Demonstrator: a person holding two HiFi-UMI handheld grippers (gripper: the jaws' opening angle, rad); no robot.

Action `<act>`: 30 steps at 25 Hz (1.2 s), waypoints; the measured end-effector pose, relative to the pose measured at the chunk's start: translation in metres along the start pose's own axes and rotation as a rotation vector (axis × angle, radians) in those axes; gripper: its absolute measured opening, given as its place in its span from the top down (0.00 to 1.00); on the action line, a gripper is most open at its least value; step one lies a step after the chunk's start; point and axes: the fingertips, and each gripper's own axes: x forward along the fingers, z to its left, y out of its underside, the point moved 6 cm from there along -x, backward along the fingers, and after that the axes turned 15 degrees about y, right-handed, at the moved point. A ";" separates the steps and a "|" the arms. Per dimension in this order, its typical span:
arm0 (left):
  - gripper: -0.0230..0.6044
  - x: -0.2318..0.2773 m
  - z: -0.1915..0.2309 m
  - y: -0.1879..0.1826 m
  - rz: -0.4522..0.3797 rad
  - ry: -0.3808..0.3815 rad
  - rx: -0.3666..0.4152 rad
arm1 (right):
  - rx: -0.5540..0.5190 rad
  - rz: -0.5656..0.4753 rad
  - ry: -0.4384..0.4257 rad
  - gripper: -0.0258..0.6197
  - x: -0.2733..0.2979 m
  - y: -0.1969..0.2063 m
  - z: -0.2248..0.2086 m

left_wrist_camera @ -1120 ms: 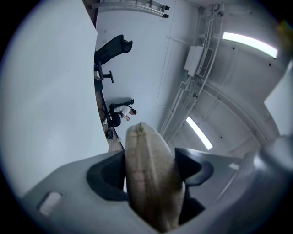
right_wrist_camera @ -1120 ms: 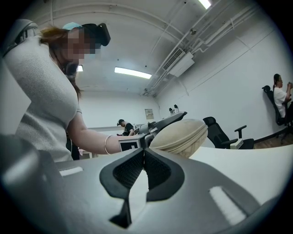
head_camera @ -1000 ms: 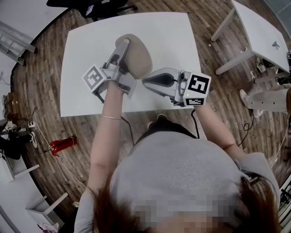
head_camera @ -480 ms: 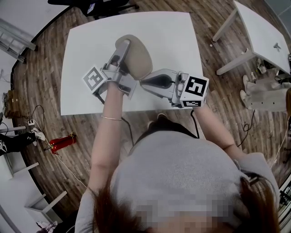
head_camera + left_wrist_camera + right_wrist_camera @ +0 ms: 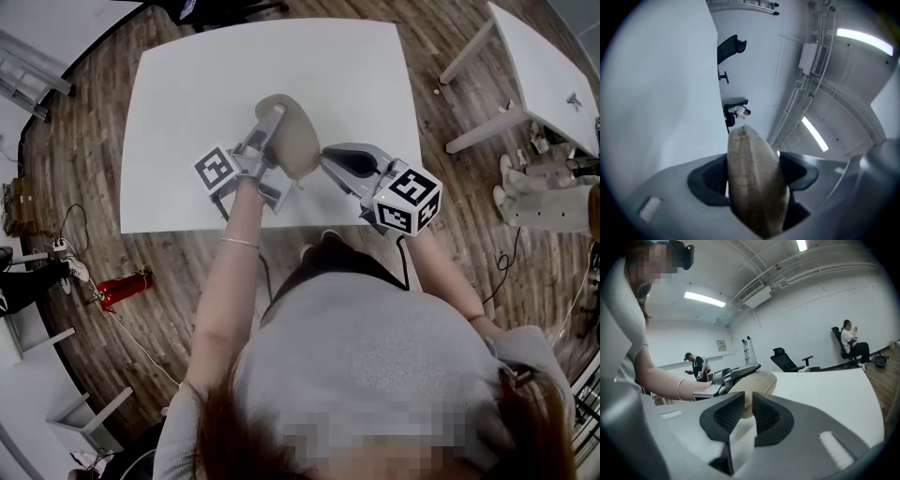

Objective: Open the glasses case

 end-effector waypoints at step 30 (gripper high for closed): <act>0.72 -0.021 0.010 -0.019 0.070 -0.221 0.371 | 0.503 0.250 0.145 0.47 0.055 0.068 -0.020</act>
